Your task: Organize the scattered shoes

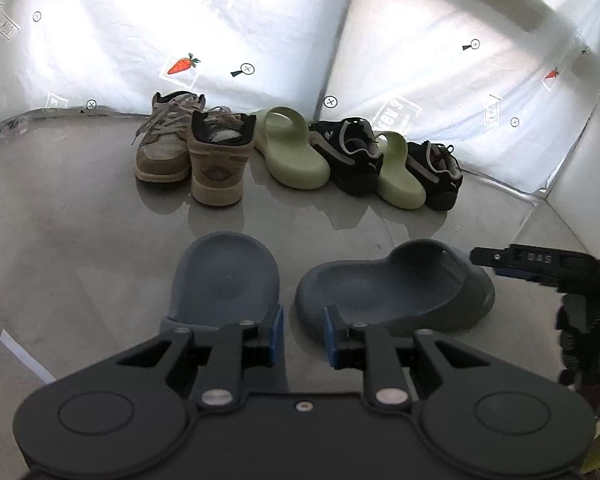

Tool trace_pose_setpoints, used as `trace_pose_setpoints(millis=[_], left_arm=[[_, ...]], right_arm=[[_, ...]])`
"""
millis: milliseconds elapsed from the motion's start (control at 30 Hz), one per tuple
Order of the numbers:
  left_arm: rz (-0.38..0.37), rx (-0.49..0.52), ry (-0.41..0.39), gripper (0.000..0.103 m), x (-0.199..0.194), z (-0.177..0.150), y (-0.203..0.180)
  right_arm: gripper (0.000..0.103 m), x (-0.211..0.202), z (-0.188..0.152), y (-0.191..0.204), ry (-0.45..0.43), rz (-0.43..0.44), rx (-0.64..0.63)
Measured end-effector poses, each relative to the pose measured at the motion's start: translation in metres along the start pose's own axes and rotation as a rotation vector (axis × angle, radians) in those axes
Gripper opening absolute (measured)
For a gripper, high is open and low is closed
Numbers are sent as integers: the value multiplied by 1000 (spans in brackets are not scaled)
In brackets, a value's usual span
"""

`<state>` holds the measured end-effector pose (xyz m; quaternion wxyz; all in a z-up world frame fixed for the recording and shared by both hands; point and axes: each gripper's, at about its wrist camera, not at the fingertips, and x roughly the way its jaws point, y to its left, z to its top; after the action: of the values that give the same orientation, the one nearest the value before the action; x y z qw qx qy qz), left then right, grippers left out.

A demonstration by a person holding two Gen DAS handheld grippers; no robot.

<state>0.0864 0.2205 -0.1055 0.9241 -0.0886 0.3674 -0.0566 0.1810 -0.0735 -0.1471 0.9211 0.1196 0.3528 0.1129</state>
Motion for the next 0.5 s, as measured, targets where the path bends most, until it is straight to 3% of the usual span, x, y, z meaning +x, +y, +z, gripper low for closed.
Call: trace_pose_setpoints(millis=[233, 367, 500], left_arm=[[5, -6, 5, 22, 2, -1, -4], [4, -5, 2, 22, 3, -1, -4], [-6, -1, 5, 22, 4, 0, -3]], right_arm=[[58, 8, -18, -33, 18, 109, 251], [58, -9, -37, -23, 60, 134, 239], [57, -24, -60, -1, 146, 231, 197]])
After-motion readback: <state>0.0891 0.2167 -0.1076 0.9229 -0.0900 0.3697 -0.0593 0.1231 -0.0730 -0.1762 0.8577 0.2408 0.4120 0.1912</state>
